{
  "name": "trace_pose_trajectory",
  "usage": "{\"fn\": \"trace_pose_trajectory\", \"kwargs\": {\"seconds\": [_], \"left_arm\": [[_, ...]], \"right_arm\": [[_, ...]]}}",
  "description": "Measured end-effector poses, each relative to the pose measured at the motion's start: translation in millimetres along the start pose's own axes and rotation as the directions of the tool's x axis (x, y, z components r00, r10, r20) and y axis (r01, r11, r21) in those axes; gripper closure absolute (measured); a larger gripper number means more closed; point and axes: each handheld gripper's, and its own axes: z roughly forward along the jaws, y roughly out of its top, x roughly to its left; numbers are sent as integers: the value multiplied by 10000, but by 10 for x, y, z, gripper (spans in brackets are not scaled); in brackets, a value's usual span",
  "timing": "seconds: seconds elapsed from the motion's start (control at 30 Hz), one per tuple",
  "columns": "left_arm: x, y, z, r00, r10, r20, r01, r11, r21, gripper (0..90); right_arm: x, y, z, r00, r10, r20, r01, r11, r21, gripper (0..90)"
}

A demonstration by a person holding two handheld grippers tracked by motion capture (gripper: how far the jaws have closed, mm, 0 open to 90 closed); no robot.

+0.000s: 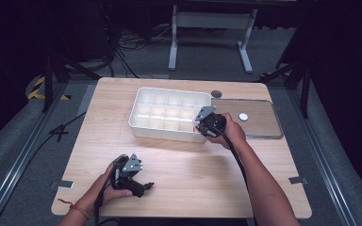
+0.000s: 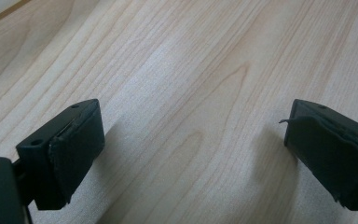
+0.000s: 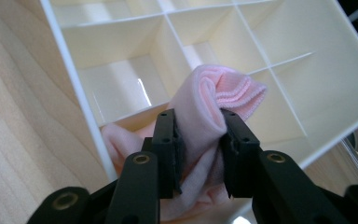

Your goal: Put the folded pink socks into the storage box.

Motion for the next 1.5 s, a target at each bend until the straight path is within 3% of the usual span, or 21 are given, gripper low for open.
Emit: {"fn": "trace_pose_trajectory", "kwargs": {"seconds": [0.07,0.13,0.3,0.33,0.43,0.6,0.7,0.77,0.9,1.03,1.17,1.33,1.47,1.5], "left_arm": [[1,1,-2,10000,10,-3,-10,10000,18,50],[-1,1,3,10000,-22,-3,22,10000,-19,49],[-3,1,3,10000,-38,-6,38,10000,-8,49],[-3,1,2,10000,-37,-6,37,10000,-7,49],[-1,1,2,10000,-24,-6,24,10000,-3,49],[-1,1,1,10000,-24,-2,24,10000,-1,49],[-1,1,1,10000,-8,-9,8,10000,8,49],[0,1,1,10000,-12,3,12,10000,14,49],[1,6,14,10000,17,-1,-17,10000,-30,44],[1,6,14,10000,13,-1,-13,10000,-32,44],[0,7,13,10000,7,3,-7,10000,-28,44],[1,6,14,10000,13,1,-13,10000,-33,44],[0,8,13,10000,23,-10,-23,10000,-25,43],[0,8,13,10000,22,-10,-22,10000,-26,44]], "right_arm": [[8,16,3,9999,-94,-115,94,10000,7,701],[-10,24,1,9986,40,-527,-40,10000,-1,701],[-75,10,8,9940,634,-891,-623,9979,148,688],[-113,7,-3,9900,953,-1039,-938,9954,187,661],[-155,13,-44,9853,1156,-1261,-1144,9933,169,628],[-212,15,-118,9697,1769,-1684,-1807,9835,-77,646],[-196,15,-89,9716,1749,-1591,-1734,9846,237,727],[-192,14,-75,9694,1739,-1731,-1716,9848,283,737],[-169,33,-11,9743,1463,-1713,-1340,9876,811,760],[-166,57,33,9737,1481,-1734,-1274,9839,1249,766],[-164,98,90,9735,1467,-1752,-1146,9767,1813,768],[-128,197,174,9815,961,-1658,-494,9628,2658,769],[-144,233,213,9794,923,-1797,-350,9537,2988,769],[-140,257,242,9789,920,-1823,-284,9453,3250,771]]}}
